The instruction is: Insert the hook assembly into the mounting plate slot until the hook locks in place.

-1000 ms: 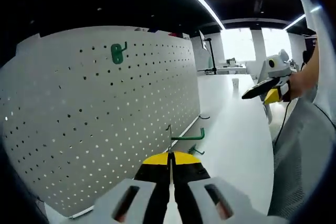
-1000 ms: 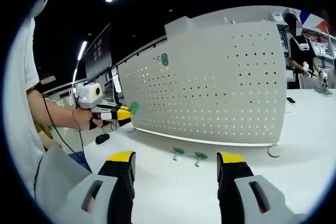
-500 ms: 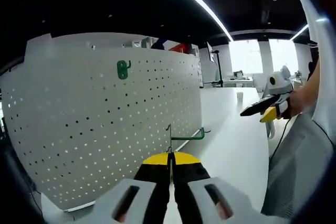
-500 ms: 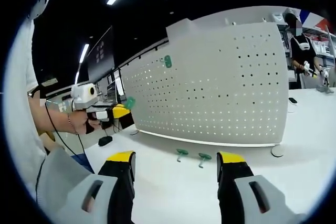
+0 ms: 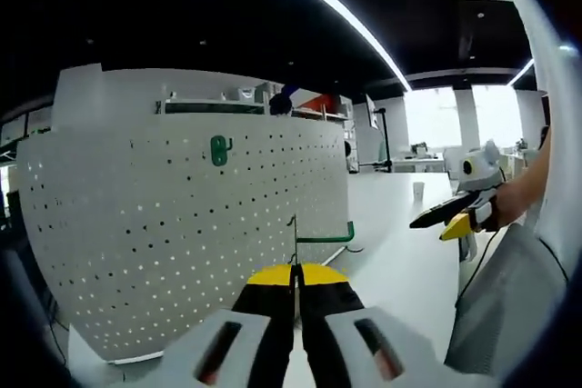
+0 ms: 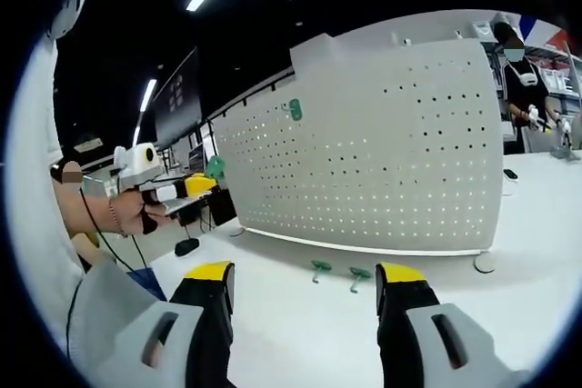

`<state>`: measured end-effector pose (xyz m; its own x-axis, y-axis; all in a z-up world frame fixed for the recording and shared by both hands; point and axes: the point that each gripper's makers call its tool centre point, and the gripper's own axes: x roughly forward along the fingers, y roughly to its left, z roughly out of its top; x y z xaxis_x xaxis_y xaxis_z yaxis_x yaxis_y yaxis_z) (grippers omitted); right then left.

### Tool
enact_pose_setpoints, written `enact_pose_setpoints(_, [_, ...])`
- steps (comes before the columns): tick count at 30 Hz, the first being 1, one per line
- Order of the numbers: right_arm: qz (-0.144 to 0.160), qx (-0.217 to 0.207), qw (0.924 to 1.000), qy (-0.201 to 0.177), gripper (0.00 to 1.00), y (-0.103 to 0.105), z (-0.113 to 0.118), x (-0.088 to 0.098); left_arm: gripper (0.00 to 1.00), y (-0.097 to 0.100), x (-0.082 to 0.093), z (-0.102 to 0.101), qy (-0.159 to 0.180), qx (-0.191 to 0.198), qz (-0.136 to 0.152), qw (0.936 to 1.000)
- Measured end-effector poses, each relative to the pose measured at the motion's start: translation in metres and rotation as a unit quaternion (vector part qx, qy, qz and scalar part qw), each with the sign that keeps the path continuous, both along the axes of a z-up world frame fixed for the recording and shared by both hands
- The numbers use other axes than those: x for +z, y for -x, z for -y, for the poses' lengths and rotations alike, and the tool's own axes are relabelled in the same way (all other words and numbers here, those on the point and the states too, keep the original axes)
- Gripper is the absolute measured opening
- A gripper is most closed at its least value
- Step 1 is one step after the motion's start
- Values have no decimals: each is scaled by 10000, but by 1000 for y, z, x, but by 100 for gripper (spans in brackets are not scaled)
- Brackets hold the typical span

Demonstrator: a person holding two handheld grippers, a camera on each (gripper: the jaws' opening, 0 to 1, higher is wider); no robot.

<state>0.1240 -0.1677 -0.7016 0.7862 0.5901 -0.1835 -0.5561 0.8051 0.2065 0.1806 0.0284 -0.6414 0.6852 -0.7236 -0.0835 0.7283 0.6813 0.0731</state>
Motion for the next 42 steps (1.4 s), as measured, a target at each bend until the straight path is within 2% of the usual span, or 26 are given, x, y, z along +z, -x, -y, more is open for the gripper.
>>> enact_pose_setpoints(10, [75, 48, 9999, -53, 60, 1, -2, 5, 1, 9, 17, -1, 203, 32, 144, 9997])
enact_pose_setpoints(19, [67, 56, 10000, -42, 60, 2, -3, 4, 1, 8, 16, 1, 155, 45, 164, 9997])
enact_pose_setpoints(22, [174, 84, 9997, -135, 58, 3, -6, 11, 1, 7, 16, 1, 148, 51, 157, 9998])
enact_pose_setpoints(24, [564, 118, 9975, -402, 58, 2, -10, 30, 1, 6, 16, 1, 151, 48, 159, 9997])
enact_pose_setpoints(28, [990, 244, 9916, -796, 56, 6, -16, 55, 1, 6, 15, 1, 149, 57, 153, 9998])
enact_pose_setpoints(36, [1028, 347, 9914, -731, 53, 6, -24, 62, 1, 7, 15, 2, 141, 57, 156, 9998])
enact_pose_setpoints(42, [1035, 522, 9899, -816, 50, 4, -38, 65, 1, 6, 14, 1, 154, 84, 154, 9997])
